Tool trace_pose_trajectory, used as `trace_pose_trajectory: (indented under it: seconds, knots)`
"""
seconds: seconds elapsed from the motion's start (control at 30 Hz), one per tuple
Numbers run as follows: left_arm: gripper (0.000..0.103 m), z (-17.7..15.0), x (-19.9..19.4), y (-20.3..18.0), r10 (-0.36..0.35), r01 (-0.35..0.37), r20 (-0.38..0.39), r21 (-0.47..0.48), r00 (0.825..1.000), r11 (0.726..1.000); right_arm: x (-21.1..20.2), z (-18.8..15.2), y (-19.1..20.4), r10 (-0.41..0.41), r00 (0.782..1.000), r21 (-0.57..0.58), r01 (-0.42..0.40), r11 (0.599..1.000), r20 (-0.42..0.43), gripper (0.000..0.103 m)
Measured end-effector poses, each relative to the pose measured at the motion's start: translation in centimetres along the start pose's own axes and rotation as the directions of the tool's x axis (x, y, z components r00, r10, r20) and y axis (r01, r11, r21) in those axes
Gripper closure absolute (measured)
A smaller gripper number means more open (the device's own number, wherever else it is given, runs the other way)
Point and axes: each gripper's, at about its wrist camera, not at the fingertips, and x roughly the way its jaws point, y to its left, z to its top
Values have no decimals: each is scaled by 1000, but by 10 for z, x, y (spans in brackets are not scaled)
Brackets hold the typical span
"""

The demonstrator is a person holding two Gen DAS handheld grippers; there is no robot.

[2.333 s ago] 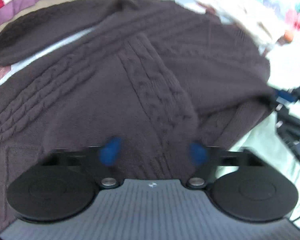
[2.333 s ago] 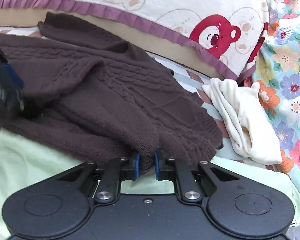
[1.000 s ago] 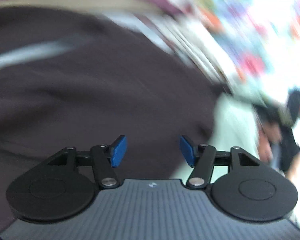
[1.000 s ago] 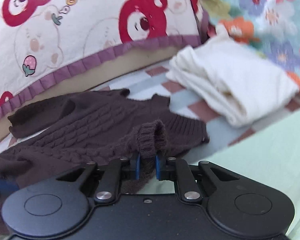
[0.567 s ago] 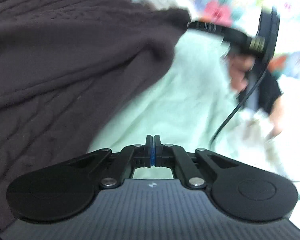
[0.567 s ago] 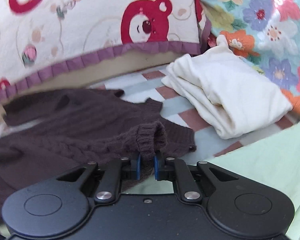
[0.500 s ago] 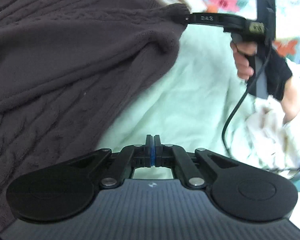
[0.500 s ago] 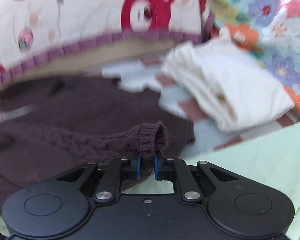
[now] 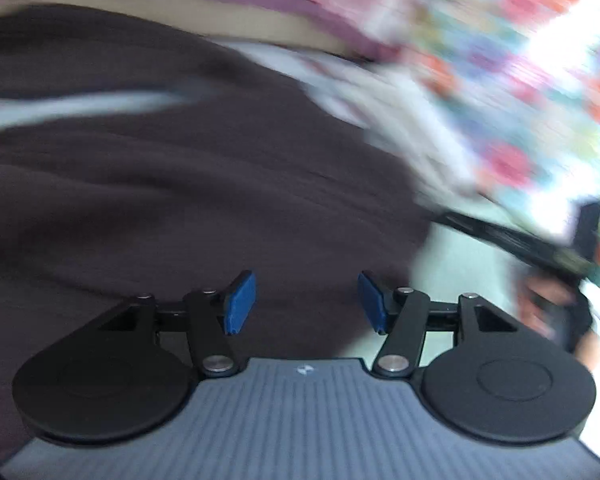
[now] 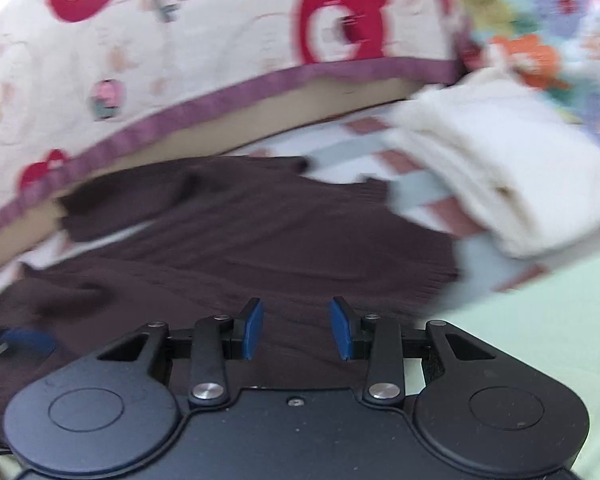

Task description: Fold clothes

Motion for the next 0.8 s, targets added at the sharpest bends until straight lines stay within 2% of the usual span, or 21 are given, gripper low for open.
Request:
trace_pose_trajectory:
  seconds: [0.03, 0.07, 0.1, 0.2, 0.3, 0.37, 0.4, 0.43, 0.5, 0.57, 0.63, 0.67, 0.7, 0.73, 0.8]
  knots:
    - [49, 5, -5, 17, 146, -144, 38, -62, 989, 988, 6, 7, 10, 41, 999, -17, -41, 999, -7, 61]
    - [49, 11, -8, 34, 212, -206, 55, -101, 976, 973, 11, 13, 21, 81, 997, -34, -82, 996, -14, 61]
    - [49, 16, -11, 51, 254, -244, 65, -134, 965, 961, 17, 21, 34, 114, 993, -58, -115, 992, -20, 61]
    - [48, 30, -12, 99, 298, -279, 59, -215, 953, 936, 33, 43, 83, 178, 983, -160, -181, 970, -34, 59]
    - [49, 31, -5, 112, 408, -399, 29, -152, 913, 904, 53, 47, 131, 239, 966, -283, -259, 924, -104, 52]
    - [46, 27, -4, 115, 383, -376, 16, -162, 924, 912, 66, 37, 155, 245, 956, -359, -288, 888, -159, 51]
    - [43, 27, -2, 117, 344, -335, 7, -203, 939, 920, 72, 29, 164, 235, 955, -392, -288, 874, -180, 51]
    - [35, 27, 0, 120, 296, -287, -1, -253, 955, 924, 77, 20, 172, 218, 956, -423, -284, 861, -196, 50]
    - [31, 28, 5, 123, 221, -204, 14, -324, 975, 924, 86, 3, 182, 181, 959, -459, -265, 848, -220, 50]
    - [25, 28, 12, 118, 216, -186, 52, -339, 975, 922, 91, -10, 184, 172, 954, -453, -271, 850, -247, 50]
    - [24, 34, 22, 119, 242, -205, 79, -323, 967, 924, 94, -20, 183, 193, 942, -434, -302, 849, -276, 50]
    - [45, 35, 25, 120, 234, -193, 95, -316, 968, 929, 95, -24, 184, 201, 936, -438, -316, 842, -289, 50]
    - [81, 36, 24, 121, 209, -167, 108, -308, 972, 936, 96, -29, 186, 205, 931, -448, -329, 831, -303, 50]
    - [92, 37, 22, 121, 180, -137, 119, -300, 976, 944, 96, -33, 188, 204, 928, -457, -335, 824, -313, 50]
    - [92, 35, -1, 111, 186, -132, 198, -256, 962, 958, 96, -38, 192, 191, 925, -472, -336, 815, -328, 50]
